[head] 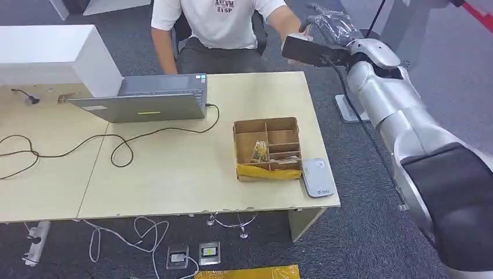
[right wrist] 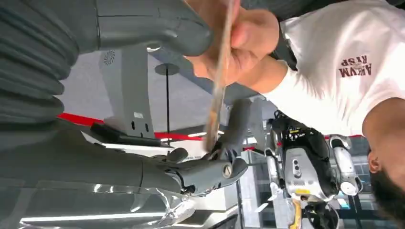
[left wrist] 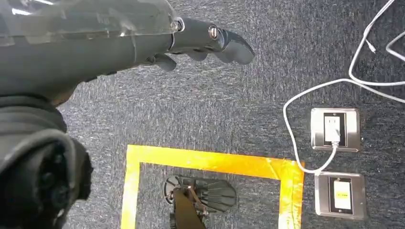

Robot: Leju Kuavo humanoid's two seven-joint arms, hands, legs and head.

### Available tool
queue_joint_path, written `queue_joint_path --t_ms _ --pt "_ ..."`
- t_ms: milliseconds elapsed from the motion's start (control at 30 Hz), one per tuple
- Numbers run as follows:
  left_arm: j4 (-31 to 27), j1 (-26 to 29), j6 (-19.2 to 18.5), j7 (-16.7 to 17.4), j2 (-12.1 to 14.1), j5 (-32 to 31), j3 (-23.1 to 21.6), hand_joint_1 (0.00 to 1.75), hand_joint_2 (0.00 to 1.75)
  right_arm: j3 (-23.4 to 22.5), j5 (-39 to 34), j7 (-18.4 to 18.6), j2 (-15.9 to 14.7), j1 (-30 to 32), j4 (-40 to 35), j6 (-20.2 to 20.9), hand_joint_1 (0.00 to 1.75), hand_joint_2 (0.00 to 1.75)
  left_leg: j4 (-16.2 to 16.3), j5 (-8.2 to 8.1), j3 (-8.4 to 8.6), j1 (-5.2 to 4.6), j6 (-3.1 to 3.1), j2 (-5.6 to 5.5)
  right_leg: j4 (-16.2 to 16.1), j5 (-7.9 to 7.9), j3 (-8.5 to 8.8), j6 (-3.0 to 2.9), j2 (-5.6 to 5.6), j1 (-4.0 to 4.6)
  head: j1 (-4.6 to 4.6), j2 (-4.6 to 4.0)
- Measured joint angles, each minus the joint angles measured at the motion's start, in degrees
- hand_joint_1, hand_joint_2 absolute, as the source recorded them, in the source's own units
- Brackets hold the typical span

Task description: Pass the card to the sensor for recognition and then transmit it.

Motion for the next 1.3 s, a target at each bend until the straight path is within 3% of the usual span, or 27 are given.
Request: queue_joint_path --t_ms 167,333,600,900,1133,1300 --pt "0.0 0.0 0.3 0.0 0.0 0.5 0.0 0.0 0.0 0.0 -0.9 -0.3 0.0 0.4 0.7 -1.2 0.0 1.75 0.0 0.0 0.01 0.0 0.0 0.0 0.0 0.0 0.0 0.0 0.02 0.0 0.0 0.0" --pt "0.0 0.0 1.3 0.0 0.0 1.2 0.0 0.0 0.0 -0.3 -8.2 -2.6 0.0 0.4 0.8 -0.5 0.0 1.75 0.0 0.0 0.03 0.0 0.0 0.01 0.0 0.0 0.0 0.0 0.04 0.0 0.0 0.0" --pt "0.0 0.0 2.4 -0.2 -0.5 2.9 0.0 0.0 0.0 -4.3 -23.7 -7.0 0.1 3.3 -1.4 8.4 0.0 1.75 0.0 0.0 0.05 0.01 0.0 0.01 0.0 0.0 0.03 0.0 0.03 0.01 0.0 0.0" --pt "0.0 0.1 2.8 -1.1 -0.5 4.8 0.0 0.0 0.0 -6.8 -38.4 2.0 -2.0 18.5 -19.2 13.8 0.0 1.75 0.0 0.0 0.12 0.01 0.0 0.02 0.0 0.0 0.05 0.0 0.02 0.02 -0.02 0.0" --pt "0.0 0.1 3.0 -1.2 -0.5 5.6 0.0 0.0 0.0 -9.0 -41.2 7.8 -5.1 28.8 -32.9 13.0 0.0 1.75 0.0 -0.02 0.12 0.01 0.0 0.05 0.0 0.0 0.05 -0.01 0.05 0.02 0.0 0.0" --pt "0.1 0.1 3.0 -1.2 -0.5 5.8 0.0 0.0 0.0 -11.2 -41.3 10.0 -6.8 35.1 -40.4 12.3 0.0 1.75 0.0 -0.02 0.12 0.01 -0.01 0.05 0.0 0.0 0.05 -0.01 0.05 0.02 0.0 0.0"
